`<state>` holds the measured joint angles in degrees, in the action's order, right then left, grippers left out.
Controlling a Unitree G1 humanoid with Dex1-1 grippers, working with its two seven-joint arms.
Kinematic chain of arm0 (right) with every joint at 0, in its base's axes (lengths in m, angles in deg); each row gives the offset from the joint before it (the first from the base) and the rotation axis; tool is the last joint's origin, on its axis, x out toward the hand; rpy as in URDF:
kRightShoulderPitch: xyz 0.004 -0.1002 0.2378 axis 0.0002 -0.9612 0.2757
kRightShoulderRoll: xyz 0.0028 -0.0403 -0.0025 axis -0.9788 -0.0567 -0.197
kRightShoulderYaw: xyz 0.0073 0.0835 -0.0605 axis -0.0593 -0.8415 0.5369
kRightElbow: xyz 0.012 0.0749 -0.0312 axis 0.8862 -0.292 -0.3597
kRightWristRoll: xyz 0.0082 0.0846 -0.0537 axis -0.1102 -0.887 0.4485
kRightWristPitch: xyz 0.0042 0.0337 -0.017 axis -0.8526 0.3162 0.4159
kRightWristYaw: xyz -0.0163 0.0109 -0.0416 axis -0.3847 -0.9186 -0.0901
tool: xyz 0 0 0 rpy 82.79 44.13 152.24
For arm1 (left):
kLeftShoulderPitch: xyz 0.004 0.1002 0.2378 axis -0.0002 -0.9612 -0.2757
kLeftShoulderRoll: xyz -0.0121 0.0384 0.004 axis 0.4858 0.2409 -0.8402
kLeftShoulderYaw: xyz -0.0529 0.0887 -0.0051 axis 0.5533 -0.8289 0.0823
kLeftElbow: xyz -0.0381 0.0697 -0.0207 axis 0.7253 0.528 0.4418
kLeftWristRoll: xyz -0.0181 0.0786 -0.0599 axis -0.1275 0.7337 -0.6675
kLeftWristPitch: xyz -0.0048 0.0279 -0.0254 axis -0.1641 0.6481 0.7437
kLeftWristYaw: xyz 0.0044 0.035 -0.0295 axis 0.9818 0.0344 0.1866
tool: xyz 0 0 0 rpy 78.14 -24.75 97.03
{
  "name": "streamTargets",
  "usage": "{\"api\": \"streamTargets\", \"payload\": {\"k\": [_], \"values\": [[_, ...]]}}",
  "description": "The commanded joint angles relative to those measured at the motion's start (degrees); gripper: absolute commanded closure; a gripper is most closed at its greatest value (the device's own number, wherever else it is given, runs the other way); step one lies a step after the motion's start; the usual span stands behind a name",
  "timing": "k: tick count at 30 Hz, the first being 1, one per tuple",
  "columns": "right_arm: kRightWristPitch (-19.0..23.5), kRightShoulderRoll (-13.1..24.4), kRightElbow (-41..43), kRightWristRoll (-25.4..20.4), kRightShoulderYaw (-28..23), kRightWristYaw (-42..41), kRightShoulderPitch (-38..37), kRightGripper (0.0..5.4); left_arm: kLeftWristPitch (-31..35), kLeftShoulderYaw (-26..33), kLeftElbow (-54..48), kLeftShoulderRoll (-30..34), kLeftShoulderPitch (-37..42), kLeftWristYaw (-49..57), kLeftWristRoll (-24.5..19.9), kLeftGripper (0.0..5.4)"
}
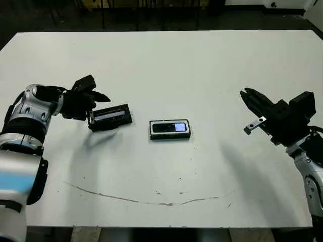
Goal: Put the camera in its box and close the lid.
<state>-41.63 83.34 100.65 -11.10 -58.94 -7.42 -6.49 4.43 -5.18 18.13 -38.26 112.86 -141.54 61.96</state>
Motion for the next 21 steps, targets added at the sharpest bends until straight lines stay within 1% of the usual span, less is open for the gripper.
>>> {"api": "streamTargets", "payload": {"k": [1, 4, 8, 11, 13, 16, 19, 21], "values": [[0.25, 0.42, -0.43, 0.38, 0.16, -0.24, -0.89, 5.40, 0.10, -0.86, 1.38, 0.38, 0.15, 0.29, 1.78, 0.01], [0.85, 0.50, 0.02, 0.28, 0.20, -0.17, -0.98, 5.40, -0.06, -0.67, 2.03, 0.88, -0.27, 0.10, 2.22, 0.01], [-0.14, 0.79, -0.12, 1.00, 0.43, -0.38, -1.11, 5.40, -0.51, -0.48, 2.92, 1.35, -0.87, -0.10, 2.52, 0.01], [0.70, 0.95, 0.39, 1.08, 0.49, -0.18, -1.12, 5.40, 0.20, -0.30, 2.92, 1.74, -1.39, 0.75, 2.63, 0.01], [0.98, 1.15, 0.43, 1.19, 0.52, -0.28, -1.09, 5.40, -1.76, -0.75, 2.45, 2.37, -2.06, 2.08, 3.40, 0.01], [0.59, 1.19, 0.06, 1.23, 0.50, -0.51, -1.09, 5.40, -2.57, -0.62, 2.18, 3.25, -2.71, 2.61, 3.69, 0.01], [-0.86, 1.06, -1.02, 0.99, 0.35, -1.33, -1.02, 5.40, -1.46, -0.10, 2.58, 3.89, -3.17, 2.44, 3.30, 0.01], [-0.26, 0.88, -1.04, 0.68, 0.25, -1.36, -1.06, 5.40, -0.23, 0.46, 2.66, 4.42, -3.65, 2.40, 2.85, 0.21]]}}
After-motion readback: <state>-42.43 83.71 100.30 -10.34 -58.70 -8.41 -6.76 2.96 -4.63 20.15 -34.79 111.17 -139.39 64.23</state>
